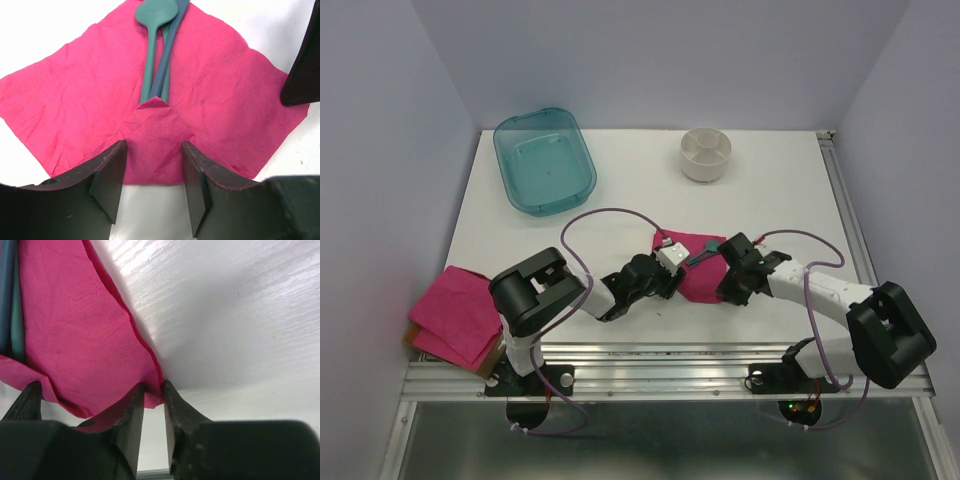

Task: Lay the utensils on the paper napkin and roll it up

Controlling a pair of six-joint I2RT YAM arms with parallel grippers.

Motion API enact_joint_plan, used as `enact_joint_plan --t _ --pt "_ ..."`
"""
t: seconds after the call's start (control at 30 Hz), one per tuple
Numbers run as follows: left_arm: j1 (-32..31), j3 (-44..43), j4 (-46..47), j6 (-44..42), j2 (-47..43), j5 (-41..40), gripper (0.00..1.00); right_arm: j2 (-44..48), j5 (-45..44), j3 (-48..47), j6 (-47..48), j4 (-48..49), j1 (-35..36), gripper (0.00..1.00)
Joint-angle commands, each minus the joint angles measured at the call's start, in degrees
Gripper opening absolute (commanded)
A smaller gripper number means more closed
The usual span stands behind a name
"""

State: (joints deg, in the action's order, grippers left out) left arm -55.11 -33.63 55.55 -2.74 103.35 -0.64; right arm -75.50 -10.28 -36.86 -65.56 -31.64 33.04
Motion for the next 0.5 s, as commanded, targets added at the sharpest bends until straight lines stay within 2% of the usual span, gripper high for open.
enact_joint_plan --t 0.0,0.1,0.13,0.47 --pt "-0.1 -1.9 0.9 -0.5 0.3 0.3 0.58 -1.0 -1.8 1.4 -0.7 2.1 -0.3 0.25" --pt "-0.1 -2.0 0.6 -0.5 0.4 1.9 0.57 -0.3 -1.8 0.0 0.4 1.9 -0.3 0.10" --pt "-0.1 -2.1 0.6 -0.6 0.4 2.0 0.57 -0.2 -1.7 -0.3 0.9 2.0 -0.3 0.02" --pt "-0.1 -2.2 0.6 -0.3 1.5 2.3 0.57 2.7 -0.3 -7.3 6.2 3.2 -0.3 0.01"
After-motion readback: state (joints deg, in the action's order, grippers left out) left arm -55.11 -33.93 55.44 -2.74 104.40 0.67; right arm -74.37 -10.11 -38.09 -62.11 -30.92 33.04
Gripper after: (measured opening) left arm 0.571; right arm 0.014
